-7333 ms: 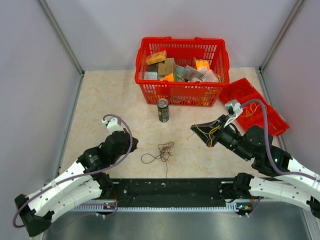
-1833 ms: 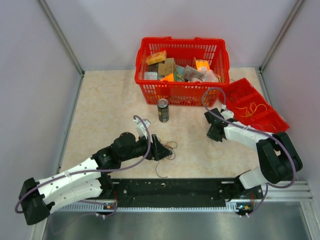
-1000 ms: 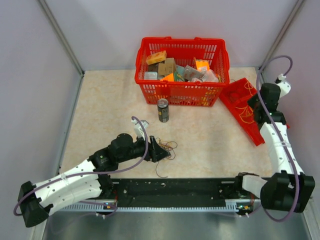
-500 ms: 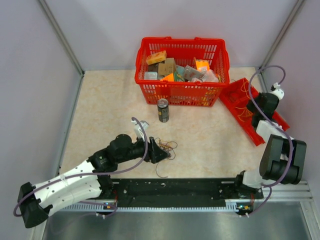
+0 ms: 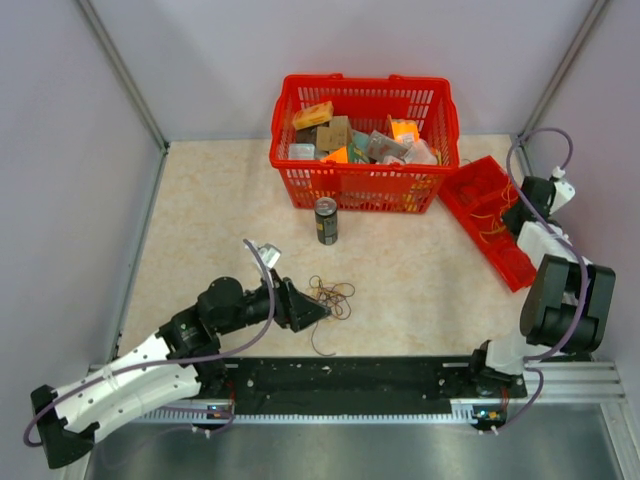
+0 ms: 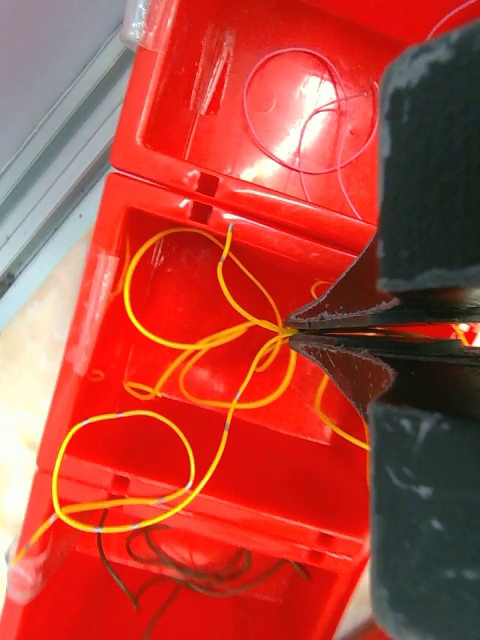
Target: Untangle the cables
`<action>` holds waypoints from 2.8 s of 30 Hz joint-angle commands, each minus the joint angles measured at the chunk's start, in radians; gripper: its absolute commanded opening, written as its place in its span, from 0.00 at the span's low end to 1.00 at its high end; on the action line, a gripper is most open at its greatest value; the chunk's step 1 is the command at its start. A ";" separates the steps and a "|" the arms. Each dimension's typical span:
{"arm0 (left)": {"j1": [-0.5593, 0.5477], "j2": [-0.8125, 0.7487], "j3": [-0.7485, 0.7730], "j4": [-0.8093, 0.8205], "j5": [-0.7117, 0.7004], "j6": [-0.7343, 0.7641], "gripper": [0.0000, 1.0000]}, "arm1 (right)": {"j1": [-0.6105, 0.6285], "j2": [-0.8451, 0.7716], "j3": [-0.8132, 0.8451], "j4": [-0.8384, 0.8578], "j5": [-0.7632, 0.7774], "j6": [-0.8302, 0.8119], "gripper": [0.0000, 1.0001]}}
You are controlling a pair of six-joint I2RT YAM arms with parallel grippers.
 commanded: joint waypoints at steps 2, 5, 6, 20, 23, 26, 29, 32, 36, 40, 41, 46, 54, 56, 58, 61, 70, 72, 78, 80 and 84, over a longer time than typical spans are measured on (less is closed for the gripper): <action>-0.002 -0.052 -0.016 -0.003 -0.014 -0.006 0.77 | -0.015 0.130 0.200 -0.217 0.107 0.008 0.00; -0.002 -0.060 -0.017 -0.011 -0.021 -0.009 0.77 | -0.015 0.222 0.310 -0.317 0.126 0.018 0.00; -0.002 -0.056 -0.019 -0.011 -0.023 -0.007 0.77 | -0.013 0.254 0.353 -0.337 0.108 0.005 0.00; -0.002 0.018 -0.010 -0.016 -0.041 -0.027 0.77 | -0.010 0.448 0.652 -0.587 -0.063 -0.048 0.18; -0.002 0.018 -0.020 -0.028 -0.092 -0.041 0.76 | -0.010 0.362 0.648 -0.596 -0.055 -0.064 0.36; -0.002 0.024 -0.025 -0.023 -0.098 -0.039 0.76 | -0.010 0.289 0.639 -0.605 -0.077 -0.059 0.49; -0.002 0.047 0.010 -0.066 -0.127 -0.022 0.76 | -0.007 0.207 0.598 -0.617 -0.097 -0.052 0.59; -0.002 0.055 0.033 -0.126 -0.184 -0.018 0.77 | -0.007 0.103 0.535 -0.616 -0.107 -0.058 0.65; -0.003 0.064 0.020 -0.155 -0.297 -0.012 0.83 | 0.007 -0.085 0.418 -0.601 -0.112 -0.068 0.72; -0.002 0.107 0.018 -0.172 -0.328 -0.016 0.85 | 0.102 -0.328 0.236 -0.552 -0.170 -0.059 0.75; -0.002 0.116 0.019 -0.174 -0.331 -0.019 0.85 | 0.141 -0.375 0.188 -0.536 -0.185 -0.056 0.75; -0.002 0.148 0.010 -0.146 -0.330 -0.036 0.82 | 0.378 -0.609 -0.066 -0.504 -0.285 -0.052 0.72; 0.011 0.338 0.042 -0.054 -0.330 -0.015 0.80 | 0.948 -0.717 -0.409 -0.133 -0.496 0.071 0.71; 0.017 0.423 0.076 -0.052 -0.336 -0.013 0.73 | 1.057 -0.643 -0.433 -0.015 -0.497 0.102 0.70; 0.017 0.493 0.117 -0.083 -0.351 -0.015 0.66 | 1.128 -0.571 -0.437 0.082 -0.470 0.145 0.69; 0.017 0.569 0.156 -0.123 -0.386 -0.009 0.58 | 1.179 -0.459 -0.447 0.210 -0.466 0.178 0.63; 0.018 0.604 0.193 -0.146 -0.429 0.028 0.41 | 1.197 -0.255 -0.483 0.479 -0.491 0.218 0.56; 0.020 0.604 0.196 -0.152 -0.446 0.040 0.29 | 1.197 -0.220 -0.472 0.505 -0.497 0.212 0.55; 0.020 0.619 0.265 -0.195 -0.440 0.105 0.00 | 1.197 -0.109 -0.432 0.524 -0.443 0.251 0.62; 0.020 0.589 0.291 -0.210 -0.376 0.122 0.00 | 1.197 -0.078 -0.421 0.524 -0.419 0.269 0.63; 0.020 0.410 0.291 -0.204 -0.269 0.114 0.00 | 1.200 -0.015 -0.414 0.573 -0.387 0.297 0.51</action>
